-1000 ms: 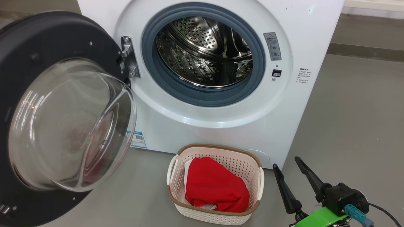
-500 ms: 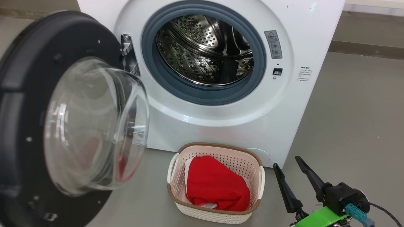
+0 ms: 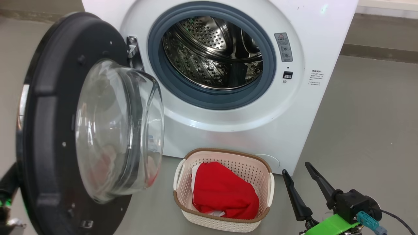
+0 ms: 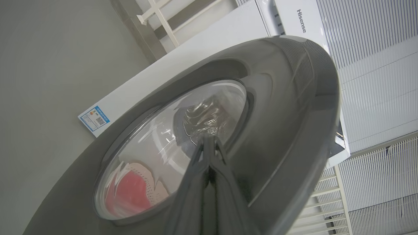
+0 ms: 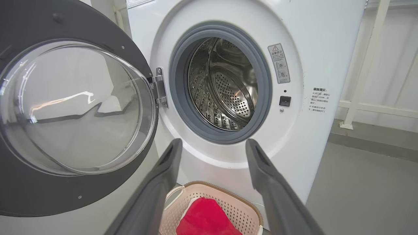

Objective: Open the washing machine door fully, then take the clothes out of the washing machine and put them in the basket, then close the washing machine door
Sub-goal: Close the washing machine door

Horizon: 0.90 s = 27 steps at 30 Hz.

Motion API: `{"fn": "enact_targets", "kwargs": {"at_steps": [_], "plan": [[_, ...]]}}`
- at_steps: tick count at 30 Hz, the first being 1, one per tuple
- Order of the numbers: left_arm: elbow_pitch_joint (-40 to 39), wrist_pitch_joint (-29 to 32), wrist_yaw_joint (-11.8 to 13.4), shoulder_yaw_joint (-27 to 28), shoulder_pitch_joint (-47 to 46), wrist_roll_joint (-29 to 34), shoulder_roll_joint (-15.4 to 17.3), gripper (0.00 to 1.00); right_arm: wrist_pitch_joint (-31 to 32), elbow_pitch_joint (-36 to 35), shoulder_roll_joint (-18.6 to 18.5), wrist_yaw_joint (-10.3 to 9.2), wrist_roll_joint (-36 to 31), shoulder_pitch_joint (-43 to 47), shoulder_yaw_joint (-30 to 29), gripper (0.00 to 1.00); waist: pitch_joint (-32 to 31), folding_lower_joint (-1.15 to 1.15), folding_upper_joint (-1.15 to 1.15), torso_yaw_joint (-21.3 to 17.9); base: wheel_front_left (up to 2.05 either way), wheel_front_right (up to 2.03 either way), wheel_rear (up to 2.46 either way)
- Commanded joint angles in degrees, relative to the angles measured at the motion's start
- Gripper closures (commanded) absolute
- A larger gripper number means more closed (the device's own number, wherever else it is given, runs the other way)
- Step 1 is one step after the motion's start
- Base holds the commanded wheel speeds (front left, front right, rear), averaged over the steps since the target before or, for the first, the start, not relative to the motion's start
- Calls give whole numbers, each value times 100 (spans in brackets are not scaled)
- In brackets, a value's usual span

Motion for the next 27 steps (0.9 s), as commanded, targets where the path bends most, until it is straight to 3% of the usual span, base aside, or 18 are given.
{"fn": "enact_targets", "kwargs": {"at_steps": [1,8,17,27], "plan": [[-279,91,26,-97,61,-90,72,100,-37,-123,-6,39,-12,-114,145,0,17,0,0,-20,0,0,0],[-528,-71,98,-524,366,-376,20,100,-37,-109,-6,39,6,-140,175,0,60,0,0,-119,0,0,0],[-919,-811,336,-1438,967,-1323,16,100,-37,-102,-6,39,31,-201,193,0,122,0,0,-382,0,0,0],[-1056,-1291,336,-2035,1302,-1693,15,100,-37,-70,-6,39,24,-240,164,0,187,0,0,-707,0,0,0]]}}
